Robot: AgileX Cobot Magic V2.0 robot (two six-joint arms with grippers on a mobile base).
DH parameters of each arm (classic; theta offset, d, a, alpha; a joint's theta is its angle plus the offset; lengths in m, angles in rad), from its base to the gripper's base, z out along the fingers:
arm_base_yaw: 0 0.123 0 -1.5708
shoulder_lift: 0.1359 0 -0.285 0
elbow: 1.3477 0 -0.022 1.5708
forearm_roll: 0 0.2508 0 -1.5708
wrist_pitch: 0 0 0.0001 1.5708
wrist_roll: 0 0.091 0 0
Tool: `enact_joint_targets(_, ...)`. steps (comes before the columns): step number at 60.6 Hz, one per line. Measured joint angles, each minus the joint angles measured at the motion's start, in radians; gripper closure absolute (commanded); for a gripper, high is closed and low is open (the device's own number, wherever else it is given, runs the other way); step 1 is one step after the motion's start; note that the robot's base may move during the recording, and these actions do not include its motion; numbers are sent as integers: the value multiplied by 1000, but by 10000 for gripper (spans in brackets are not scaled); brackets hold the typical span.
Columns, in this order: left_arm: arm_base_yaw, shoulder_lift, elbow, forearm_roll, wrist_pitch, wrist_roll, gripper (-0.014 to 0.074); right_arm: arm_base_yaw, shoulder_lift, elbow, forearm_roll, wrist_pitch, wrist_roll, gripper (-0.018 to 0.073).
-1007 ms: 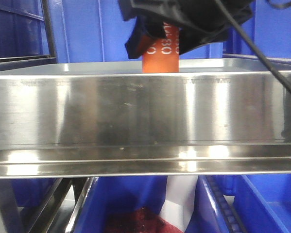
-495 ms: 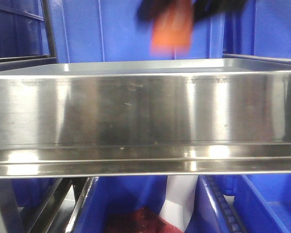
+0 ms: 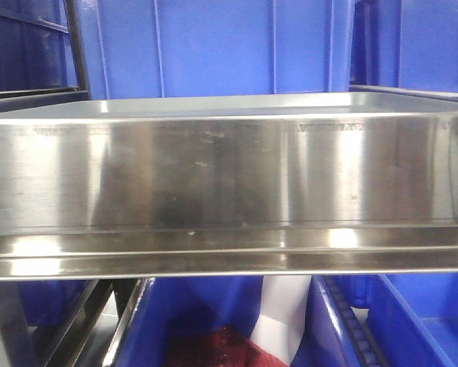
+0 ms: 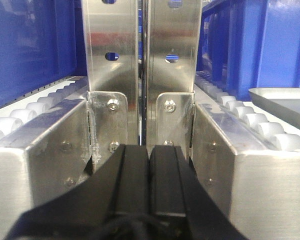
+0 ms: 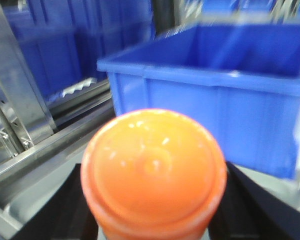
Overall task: Grab orange capacitor from left shelf to right conveyor
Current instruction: 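Hold the cylinder in the right gripper and retract the arm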
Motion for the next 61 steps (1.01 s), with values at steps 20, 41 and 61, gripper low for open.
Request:
enact_joint_targets(20,0,0,0,0,0,0,722,0,-390,220,2,-10,-7,511)
enact_joint_targets(41,0,0,0,0,0,0,722,0,-486,248,2,-10,-8,511)
enact_joint_targets(61,0,0,0,0,0,0,722,0,-486,248,4,-10,-8,511)
